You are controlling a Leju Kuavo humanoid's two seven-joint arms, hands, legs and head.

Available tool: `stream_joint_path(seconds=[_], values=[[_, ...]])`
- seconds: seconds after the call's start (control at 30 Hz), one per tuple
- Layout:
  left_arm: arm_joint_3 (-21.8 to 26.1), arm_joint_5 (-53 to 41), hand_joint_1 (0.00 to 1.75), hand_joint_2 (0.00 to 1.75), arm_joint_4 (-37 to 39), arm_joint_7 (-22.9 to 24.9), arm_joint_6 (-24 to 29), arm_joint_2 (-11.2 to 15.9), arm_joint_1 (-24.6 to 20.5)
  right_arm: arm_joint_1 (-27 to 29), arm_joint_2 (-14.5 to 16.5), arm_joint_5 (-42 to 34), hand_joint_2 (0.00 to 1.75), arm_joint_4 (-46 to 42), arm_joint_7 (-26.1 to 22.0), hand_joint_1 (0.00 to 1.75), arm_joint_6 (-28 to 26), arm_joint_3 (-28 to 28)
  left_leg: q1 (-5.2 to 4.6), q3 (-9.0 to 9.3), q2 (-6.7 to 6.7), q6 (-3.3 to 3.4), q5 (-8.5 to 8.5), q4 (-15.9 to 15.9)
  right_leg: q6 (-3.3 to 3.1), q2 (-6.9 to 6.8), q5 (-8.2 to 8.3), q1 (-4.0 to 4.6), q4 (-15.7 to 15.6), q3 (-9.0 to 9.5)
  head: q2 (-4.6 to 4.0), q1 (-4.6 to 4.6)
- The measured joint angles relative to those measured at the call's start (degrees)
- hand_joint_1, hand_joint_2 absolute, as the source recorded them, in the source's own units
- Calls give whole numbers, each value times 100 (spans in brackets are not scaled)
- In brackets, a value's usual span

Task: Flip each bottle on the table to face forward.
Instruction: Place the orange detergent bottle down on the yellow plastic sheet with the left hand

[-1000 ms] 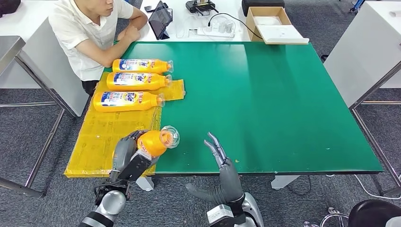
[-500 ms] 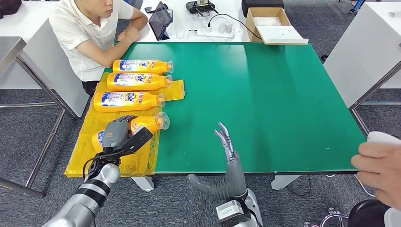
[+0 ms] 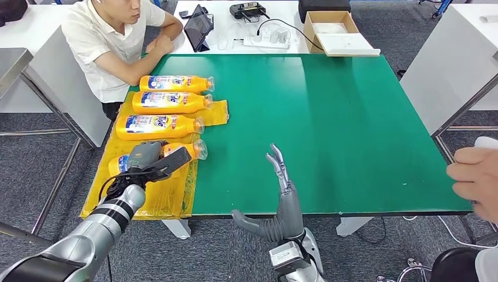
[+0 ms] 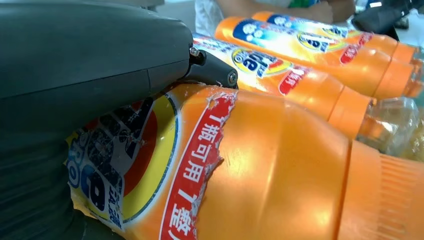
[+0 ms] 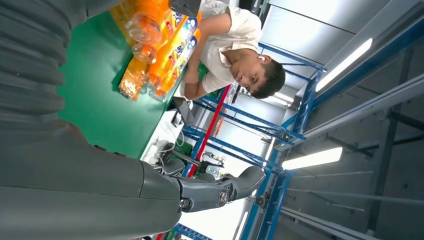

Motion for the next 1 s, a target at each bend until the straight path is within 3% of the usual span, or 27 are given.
stream_joint_path(seconds=[0.17, 0.23, 0.3, 0.37, 0.43, 0.53, 1.0], values=[[-3, 75, 163, 175, 147, -91, -160, -1, -106, -12, 1, -54, 175, 14, 0, 0, 0, 8, 0, 7, -1, -2, 2, -1, -1, -1, -1, 0, 0, 9, -1, 1], [-2, 74, 125, 175, 180, -97, -174, -1, -127, -19, 1, -56, 175, 15, 0, 0, 0, 11, 0, 8, -1, -3, 2, -1, -1, -1, -1, -1, 0, 11, -1, 1], [-1, 95, 62, 175, 204, -141, -215, -1, -141, -24, 1, -69, 87, 20, 0, 0, 2, 17, 0, 10, -1, -3, 2, -1, -1, -1, -1, -1, 0, 14, -1, 1], [2, 176, 21, 175, 215, -282, -353, 2, -155, -27, 1, -111, 0, 29, 0, 0, 22, 27, -1, 13, -1, -3, 2, -1, -1, -1, -1, -1, 0, 17, -1, -1], [8, 278, 7, 175, 217, -452, -562, 15, -174, -29, 1, -179, 0, 48, 0, 0, 68, 32, 0, 15, -3, -3, 2, -1, -1, -1, -1, -1, 0, 19, 1, -1], [6, 262, 3, 175, 218, -578, -846, 31, -193, -35, 1, -280, 0, 92, 0, 0, 142, 31, 0, 15, -4, -4, 3, -1, -1, -1, -1, -1, 0, 20, 0, 1], [-155, -69, 0, 175, 302, -387, -1379, 19, -268, -121, 17, -345, 0, 307, 0, 0, 275, 20, -1, 6, -6, -4, 2, -1, 0, -1, -3, -1, -1, 12, -1, 1]])
